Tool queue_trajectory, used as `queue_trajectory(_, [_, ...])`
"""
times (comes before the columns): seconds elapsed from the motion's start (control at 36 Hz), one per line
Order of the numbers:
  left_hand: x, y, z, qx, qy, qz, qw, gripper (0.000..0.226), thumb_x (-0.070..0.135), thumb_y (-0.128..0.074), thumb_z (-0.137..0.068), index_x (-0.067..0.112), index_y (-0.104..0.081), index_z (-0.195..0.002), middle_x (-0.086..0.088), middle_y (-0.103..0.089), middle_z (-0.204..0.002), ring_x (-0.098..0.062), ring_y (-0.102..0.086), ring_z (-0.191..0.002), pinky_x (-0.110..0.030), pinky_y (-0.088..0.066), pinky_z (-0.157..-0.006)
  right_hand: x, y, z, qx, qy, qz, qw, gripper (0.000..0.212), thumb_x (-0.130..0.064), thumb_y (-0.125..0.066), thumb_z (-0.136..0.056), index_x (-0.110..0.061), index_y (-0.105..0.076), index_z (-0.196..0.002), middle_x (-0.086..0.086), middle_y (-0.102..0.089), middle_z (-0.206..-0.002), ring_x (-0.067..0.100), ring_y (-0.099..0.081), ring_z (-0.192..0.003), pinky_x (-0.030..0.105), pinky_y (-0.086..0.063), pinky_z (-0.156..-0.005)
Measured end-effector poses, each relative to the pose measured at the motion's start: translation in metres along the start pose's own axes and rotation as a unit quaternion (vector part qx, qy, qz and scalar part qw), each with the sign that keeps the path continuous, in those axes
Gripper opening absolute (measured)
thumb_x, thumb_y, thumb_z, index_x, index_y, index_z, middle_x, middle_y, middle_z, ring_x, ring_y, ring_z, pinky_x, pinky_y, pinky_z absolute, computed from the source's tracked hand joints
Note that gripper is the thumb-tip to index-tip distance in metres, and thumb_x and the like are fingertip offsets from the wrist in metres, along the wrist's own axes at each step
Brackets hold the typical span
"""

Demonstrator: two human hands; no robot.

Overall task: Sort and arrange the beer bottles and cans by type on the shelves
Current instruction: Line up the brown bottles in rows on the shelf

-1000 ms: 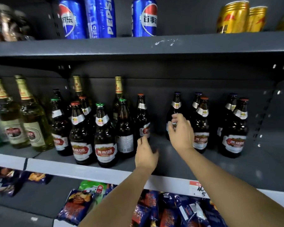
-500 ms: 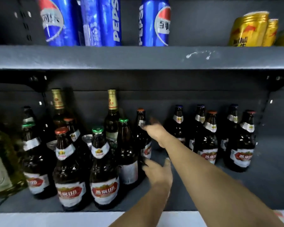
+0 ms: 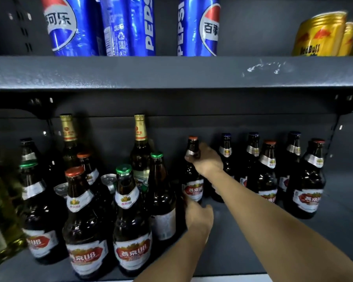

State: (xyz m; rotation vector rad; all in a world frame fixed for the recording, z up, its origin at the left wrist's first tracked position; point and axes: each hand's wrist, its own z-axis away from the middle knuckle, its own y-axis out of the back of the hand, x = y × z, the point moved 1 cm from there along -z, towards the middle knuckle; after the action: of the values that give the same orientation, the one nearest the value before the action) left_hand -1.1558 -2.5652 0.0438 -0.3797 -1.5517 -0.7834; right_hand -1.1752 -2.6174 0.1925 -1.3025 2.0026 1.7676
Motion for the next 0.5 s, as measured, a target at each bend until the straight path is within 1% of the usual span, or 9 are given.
queue_trajectory(0.06, [-0.001, -0.002, -0.008, 0.0, 0.004, 0.002, 1.0, 0.086, 0.018, -0.063, -0.08, 0.022, -0.016, -0.152, -0.006, -0.044, -0.145, -0.026, -0.045, -0.13, -0.042, -0.04, -0.108, 0.0, -0.002, -0.002, 0.014, -0.005, 0.006, 1.0, 0.045, -0.045, -0.066, -0.087, -0.014, -0.05, -0.116, 0.007, -0.065, -0.11, 0.03, -0.063, -0.102, 0.029, -0.041, -0.069])
queue_trajectory(0.14, [-0.004, -0.003, -0.017, -0.011, 0.007, 0.009, 1.0, 0.098, 0.023, -0.06, -0.077, 0.033, 0.001, -0.153, -0.005, -0.04, -0.148, -0.028, -0.042, -0.132, -0.045, -0.04, -0.108, -0.001, -0.007, -0.007, 0.027, -0.012, 0.015, 0.999, 0.047, -0.046, -0.067, -0.086, -0.012, -0.05, -0.114, 0.009, -0.066, -0.109, 0.03, -0.064, -0.101, 0.029, -0.043, -0.068])
queue_trajectory(0.25, [-0.019, -0.009, -0.034, -0.023, 0.018, 0.002, 1.0, 0.109, 0.032, -0.054, -0.066, 0.044, 0.018, -0.146, -0.003, -0.04, -0.148, -0.027, -0.043, -0.13, -0.046, -0.041, -0.107, -0.001, -0.01, -0.012, 0.033, -0.018, 0.033, 0.999, 0.053, -0.048, -0.066, -0.086, -0.009, -0.047, -0.117, 0.011, -0.065, -0.111, 0.031, -0.064, -0.102, 0.03, -0.042, -0.067])
queue_trajectory(0.28, [-0.017, -0.008, -0.033, -0.028, 0.022, 0.003, 0.999, 0.11, 0.031, -0.054, -0.066, 0.044, 0.02, -0.146, -0.003, -0.038, -0.149, -0.027, -0.043, -0.13, -0.046, -0.041, -0.107, -0.001, -0.011, -0.012, 0.03, -0.018, 0.033, 0.999, 0.054, -0.047, -0.066, -0.086, -0.009, -0.046, -0.118, 0.011, -0.065, -0.112, 0.031, -0.064, -0.103, 0.03, -0.042, -0.067])
queue_trajectory(0.33, [-0.007, -0.003, -0.021, -0.044, 0.028, 0.008, 0.999, 0.108, 0.022, -0.057, -0.075, 0.036, 0.02, -0.149, -0.003, -0.031, -0.154, -0.028, -0.038, -0.134, -0.045, -0.037, -0.11, -0.001, -0.011, -0.012, 0.027, -0.022, 0.025, 0.999, 0.054, -0.044, -0.067, -0.087, -0.008, -0.045, -0.121, 0.011, -0.063, -0.115, 0.031, -0.063, -0.105, 0.031, -0.043, -0.068])
queue_trajectory(0.39, [-0.001, 0.001, -0.015, -0.052, 0.026, 0.014, 0.998, 0.101, 0.013, -0.056, -0.084, 0.029, 0.017, -0.152, -0.004, -0.026, -0.157, -0.027, -0.033, -0.138, -0.042, -0.033, -0.113, 0.0, -0.015, -0.009, 0.03, -0.019, -0.013, 0.999, 0.055, -0.039, -0.066, -0.088, -0.007, -0.043, -0.126, 0.013, -0.057, -0.124, 0.032, -0.058, -0.111, 0.034, -0.046, -0.075])
queue_trajectory(0.42, [0.0, 0.002, -0.014, -0.051, 0.02, 0.005, 0.998, 0.097, 0.013, -0.055, -0.087, 0.027, 0.016, -0.152, -0.005, -0.027, -0.157, -0.027, -0.033, -0.139, -0.041, -0.033, -0.113, 0.0, -0.017, -0.005, 0.052, -0.005, -0.027, 0.998, 0.056, -0.038, -0.065, -0.089, -0.007, -0.042, -0.13, 0.013, -0.053, -0.129, 0.032, -0.054, -0.116, 0.037, -0.046, -0.082])
queue_trajectory(0.44, [0.001, 0.004, -0.011, -0.048, 0.014, -0.004, 0.999, 0.094, 0.013, -0.054, -0.089, 0.025, 0.014, -0.153, -0.006, -0.028, -0.156, -0.027, -0.034, -0.139, -0.04, -0.033, -0.113, -0.001, -0.018, 0.001, 0.096, 0.021, -0.026, 0.995, 0.055, -0.038, -0.062, -0.09, -0.008, -0.043, -0.132, 0.013, -0.051, -0.13, 0.032, -0.05, -0.119, 0.038, -0.045, -0.087])
queue_trajectory(0.5, [0.001, 0.006, -0.008, -0.034, -0.006, -0.005, 0.999, 0.087, 0.014, -0.054, -0.089, 0.023, 0.004, -0.154, -0.005, -0.031, -0.154, -0.026, -0.036, -0.138, -0.04, -0.034, -0.113, -0.006, -0.016, 0.018, 0.214, 0.106, -0.028, 0.971, 0.047, -0.042, -0.052, -0.093, -0.009, -0.053, -0.126, 0.011, -0.057, -0.12, 0.03, -0.052, -0.112, 0.038, -0.045, -0.087])
